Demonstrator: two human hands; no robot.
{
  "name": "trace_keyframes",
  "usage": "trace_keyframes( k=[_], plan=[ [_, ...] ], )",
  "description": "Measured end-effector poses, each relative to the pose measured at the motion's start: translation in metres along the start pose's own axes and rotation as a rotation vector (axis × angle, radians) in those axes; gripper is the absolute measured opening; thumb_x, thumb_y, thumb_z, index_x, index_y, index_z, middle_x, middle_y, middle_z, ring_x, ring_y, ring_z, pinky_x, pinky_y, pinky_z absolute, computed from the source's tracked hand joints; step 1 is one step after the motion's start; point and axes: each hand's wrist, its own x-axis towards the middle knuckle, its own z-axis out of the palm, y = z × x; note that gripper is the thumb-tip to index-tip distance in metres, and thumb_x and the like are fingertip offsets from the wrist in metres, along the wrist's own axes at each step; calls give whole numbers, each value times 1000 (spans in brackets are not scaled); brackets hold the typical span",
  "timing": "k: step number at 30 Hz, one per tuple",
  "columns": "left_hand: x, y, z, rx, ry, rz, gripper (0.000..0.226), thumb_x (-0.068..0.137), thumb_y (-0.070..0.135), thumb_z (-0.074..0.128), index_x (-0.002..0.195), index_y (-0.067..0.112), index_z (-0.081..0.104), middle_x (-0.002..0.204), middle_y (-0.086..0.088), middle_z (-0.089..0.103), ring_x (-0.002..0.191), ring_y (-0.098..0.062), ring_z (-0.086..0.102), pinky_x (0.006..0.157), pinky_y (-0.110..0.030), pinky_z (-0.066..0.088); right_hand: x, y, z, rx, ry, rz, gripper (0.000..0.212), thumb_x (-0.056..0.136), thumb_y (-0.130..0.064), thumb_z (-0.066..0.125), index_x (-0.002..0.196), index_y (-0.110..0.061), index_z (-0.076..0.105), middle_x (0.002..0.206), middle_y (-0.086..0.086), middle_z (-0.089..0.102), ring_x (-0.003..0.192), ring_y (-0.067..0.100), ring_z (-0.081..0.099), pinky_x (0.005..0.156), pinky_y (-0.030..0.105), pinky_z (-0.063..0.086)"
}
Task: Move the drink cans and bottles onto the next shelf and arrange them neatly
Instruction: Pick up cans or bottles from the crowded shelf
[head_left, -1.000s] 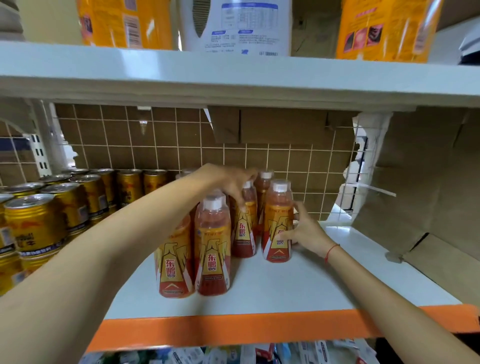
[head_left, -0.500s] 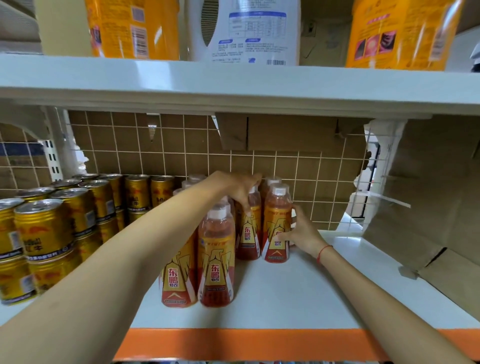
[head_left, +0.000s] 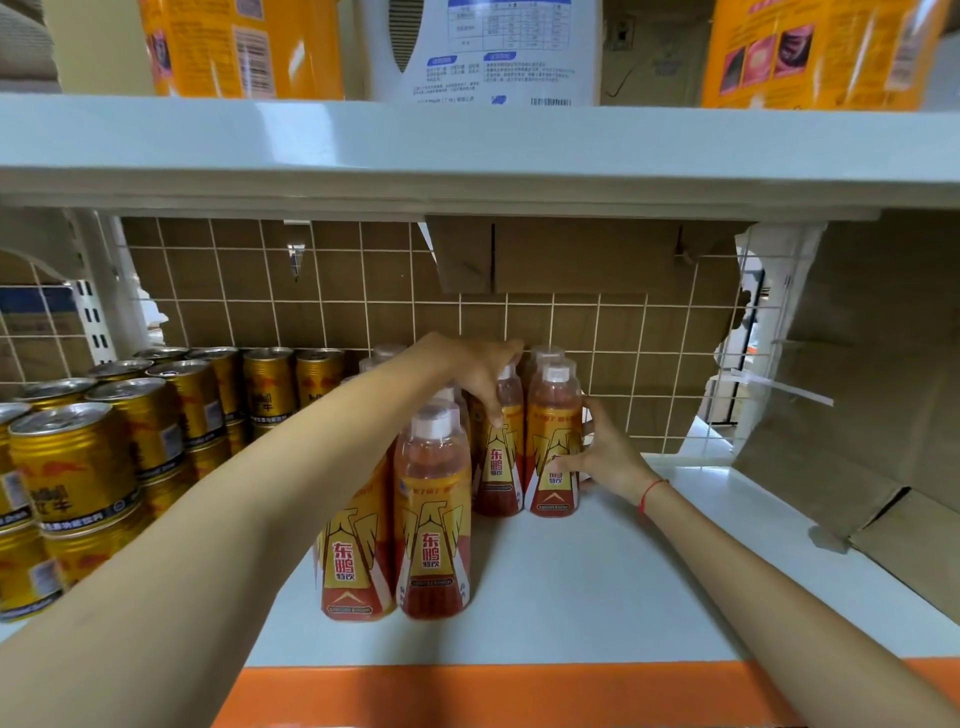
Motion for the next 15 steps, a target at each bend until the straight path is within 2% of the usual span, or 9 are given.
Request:
trace_keyframes(
  k=[3,8,12,15],
  plan=[
    [0,1,0,-5,-3,1,95,72,10,80,144,20,18,144,-8,40,125,-29,47,64,-21,47,0,0,1,-6,-6,-1,81,69,-5,81,133,-19,33,93,-20,48,98,15,52,80,38,54],
    [-1,2,1,41,-16,-24,101,72,15,81,147,20,13,148,-8,35,129,-29,43,82,-31,49,0,0,2,9,-43,8,83,71,-5,79,136,-18,28,100,-15,49,103,13,49,89,40,52],
    [-1,0,0,22,-22,-31,98,71,16,81,145,21,18,146,-8,38,126,-29,45,77,-28,52,1,-1,2,8,-38,1,83,70,-7,80,135,-19,30,107,-9,50,102,12,50,85,35,51],
    [0,-1,1,35,-16,-27,97,73,17,80,147,20,17,146,-7,38,130,-28,41,84,-30,47,0,-1,2,5,-28,5,81,70,-8,81,133,-20,31,107,-8,51,102,12,51,86,36,52]
  ],
)
